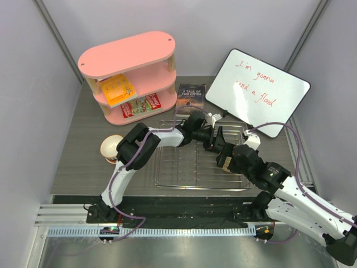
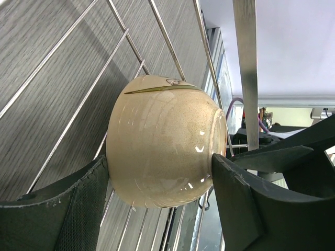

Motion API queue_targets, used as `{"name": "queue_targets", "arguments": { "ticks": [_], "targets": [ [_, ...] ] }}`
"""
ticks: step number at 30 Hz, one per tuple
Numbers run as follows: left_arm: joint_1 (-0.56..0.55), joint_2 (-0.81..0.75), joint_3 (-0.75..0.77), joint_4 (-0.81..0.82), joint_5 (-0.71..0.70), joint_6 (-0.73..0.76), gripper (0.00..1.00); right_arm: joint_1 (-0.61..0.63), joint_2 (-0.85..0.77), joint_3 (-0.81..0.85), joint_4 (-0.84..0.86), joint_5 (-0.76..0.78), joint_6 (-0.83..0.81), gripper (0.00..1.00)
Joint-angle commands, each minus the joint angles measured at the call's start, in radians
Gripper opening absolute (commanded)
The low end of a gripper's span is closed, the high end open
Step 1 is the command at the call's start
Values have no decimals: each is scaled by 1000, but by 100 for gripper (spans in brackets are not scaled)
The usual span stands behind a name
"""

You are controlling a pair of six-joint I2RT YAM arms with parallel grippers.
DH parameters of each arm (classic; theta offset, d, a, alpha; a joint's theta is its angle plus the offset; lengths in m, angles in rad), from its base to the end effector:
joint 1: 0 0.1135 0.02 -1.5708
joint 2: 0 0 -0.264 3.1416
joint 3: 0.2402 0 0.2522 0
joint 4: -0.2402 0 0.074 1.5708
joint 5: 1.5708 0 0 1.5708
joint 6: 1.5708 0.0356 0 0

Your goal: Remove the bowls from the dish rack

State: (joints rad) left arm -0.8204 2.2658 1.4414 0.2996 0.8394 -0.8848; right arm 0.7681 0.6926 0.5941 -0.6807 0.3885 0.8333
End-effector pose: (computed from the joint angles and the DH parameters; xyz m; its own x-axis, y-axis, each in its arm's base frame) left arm 0.3107 -0.3721 0.1282 -0.9343 0.2442 -0.2597 0.3233 0.2737 -0.9059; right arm 0.1119 0.0894 0.2425 -0.6723 0.3030 -0.6754 0.0721 0.9349 0.3476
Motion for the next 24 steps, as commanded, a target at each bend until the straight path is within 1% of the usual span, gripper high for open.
{"name": "queue_targets", "arguments": {
  "ticks": [1,3,11,16,24],
  "targets": [
    [-6,104,-79,-292,-31,-95,0,-3,-5,1,13,29,7,100],
    [0,87,-72,-322,-43,-82,0,-3,-4,0,15,29,7,100],
    [33,-6,-62,-358,-74,-77,0,-3,-11,12,4,35,7,99],
    [43,-80,-10,-468,-118,-45,0,-3,-7,29,0,46,0,100],
    [44,-135,112,-684,-198,40,0,-4,-7,45,-10,52,-3,100]
  ]
}}
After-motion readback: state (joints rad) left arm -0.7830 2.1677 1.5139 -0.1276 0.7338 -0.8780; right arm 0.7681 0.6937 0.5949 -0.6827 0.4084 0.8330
